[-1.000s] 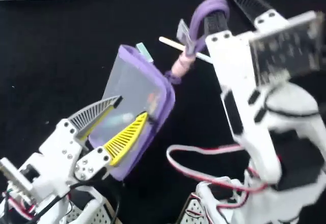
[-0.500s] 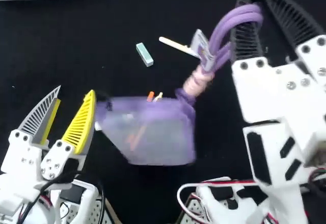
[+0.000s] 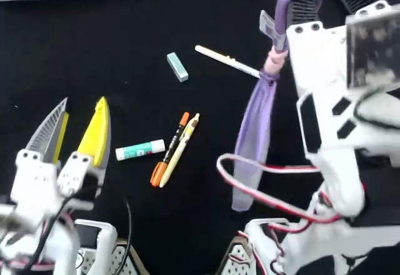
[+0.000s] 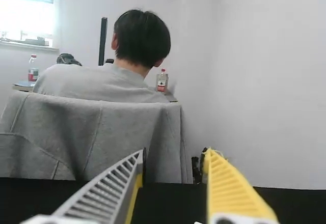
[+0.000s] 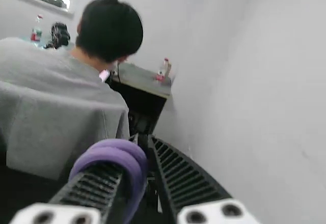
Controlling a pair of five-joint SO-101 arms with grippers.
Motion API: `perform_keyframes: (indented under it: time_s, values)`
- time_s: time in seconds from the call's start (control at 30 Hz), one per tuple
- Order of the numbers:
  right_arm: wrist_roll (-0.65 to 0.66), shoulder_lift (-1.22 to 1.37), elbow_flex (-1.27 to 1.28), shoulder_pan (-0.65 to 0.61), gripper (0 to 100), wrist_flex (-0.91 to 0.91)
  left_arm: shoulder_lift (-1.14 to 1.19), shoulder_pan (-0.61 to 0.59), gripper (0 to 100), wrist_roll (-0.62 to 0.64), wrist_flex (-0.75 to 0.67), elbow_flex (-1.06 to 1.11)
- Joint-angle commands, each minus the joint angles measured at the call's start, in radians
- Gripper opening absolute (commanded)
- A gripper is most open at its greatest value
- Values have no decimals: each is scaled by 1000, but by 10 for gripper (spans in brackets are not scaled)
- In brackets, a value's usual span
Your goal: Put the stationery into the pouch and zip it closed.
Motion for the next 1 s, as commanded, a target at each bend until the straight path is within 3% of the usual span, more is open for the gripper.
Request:
perform_keyframes:
  time_s: [0.0,0.43,0.63,0.8,0.97]
  values:
    - [-9,27,-31,84,11,87,3,-18,191,12,-126,127]
    - [-9,73,-42,95,11,140,21,-18,195,6,-253,298]
    - [-3,73,-74,95,11,173,308,-19,196,-2,-258,208]
    - [-3,73,-151,95,11,235,758,24,196,-222,-89,-74]
    - [-2,73,-176,95,11,255,1151,139,193,-611,252,-329]
